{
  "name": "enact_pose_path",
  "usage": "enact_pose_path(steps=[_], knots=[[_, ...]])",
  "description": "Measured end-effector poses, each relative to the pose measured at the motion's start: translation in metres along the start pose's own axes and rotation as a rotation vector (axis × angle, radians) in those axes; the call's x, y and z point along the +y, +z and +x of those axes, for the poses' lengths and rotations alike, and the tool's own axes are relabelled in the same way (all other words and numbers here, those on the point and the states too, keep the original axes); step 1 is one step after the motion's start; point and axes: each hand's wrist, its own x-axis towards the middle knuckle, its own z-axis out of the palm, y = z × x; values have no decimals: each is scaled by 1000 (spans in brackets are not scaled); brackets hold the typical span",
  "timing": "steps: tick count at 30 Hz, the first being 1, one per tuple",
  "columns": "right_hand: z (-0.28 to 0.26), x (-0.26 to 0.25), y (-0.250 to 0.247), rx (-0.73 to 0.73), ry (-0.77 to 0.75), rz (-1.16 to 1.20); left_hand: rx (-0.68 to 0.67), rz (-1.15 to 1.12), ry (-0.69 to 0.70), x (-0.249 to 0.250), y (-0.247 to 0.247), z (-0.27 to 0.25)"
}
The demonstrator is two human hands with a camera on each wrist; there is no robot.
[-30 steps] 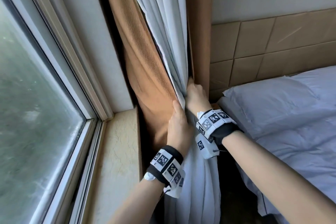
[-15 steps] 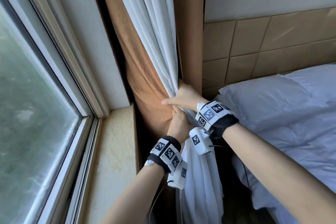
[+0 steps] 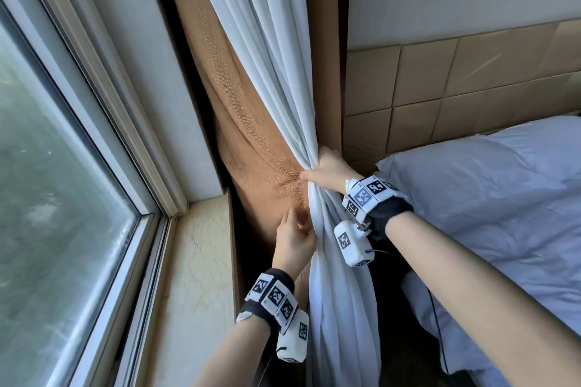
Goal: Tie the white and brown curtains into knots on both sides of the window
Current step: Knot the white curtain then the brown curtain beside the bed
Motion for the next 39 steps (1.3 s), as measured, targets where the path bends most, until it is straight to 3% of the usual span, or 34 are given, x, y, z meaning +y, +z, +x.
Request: enact_pose_path(steps=[5, 9, 14, 17, 19, 22, 24, 28, 32, 34, 37, 39], knots=[[2, 3, 7, 33, -21, 13, -50, 479, -121, 6, -7, -2], [5, 5, 10, 56, -8, 16, -117, 556, -217, 1, -13, -4], [9, 2, 13, 52, -20, -30, -256, 720, -217, 0, -23, -17], [12, 0, 15, 33, -33, -40, -350, 673, -200, 9, -42, -28], [13, -1, 16, 25, -36, -34, -393, 523, -201, 10, -56, -31], [13, 0, 18, 35, -39, -15, -368, 245, -221, 1, -65, -28], [11, -2, 17, 30, -52, -4, -382, 218, -245, -6, -54, -32], [2, -10, 15, -89, -85, 50, -354, 198, -475, -37, -7, -42], [0, -7, 18, -73, -87, 49, -289, 344, -685, -47, 4, -46], [2, -3, 14, -63, -78, 60, -384, 480, -708, -54, 5, -52], [3, 0, 13, -50, -67, 59, -649, 628, -628, -65, 14, -72], [3, 0, 15, -38, -77, 39, -726, 553, -552, -66, 23, -80]])
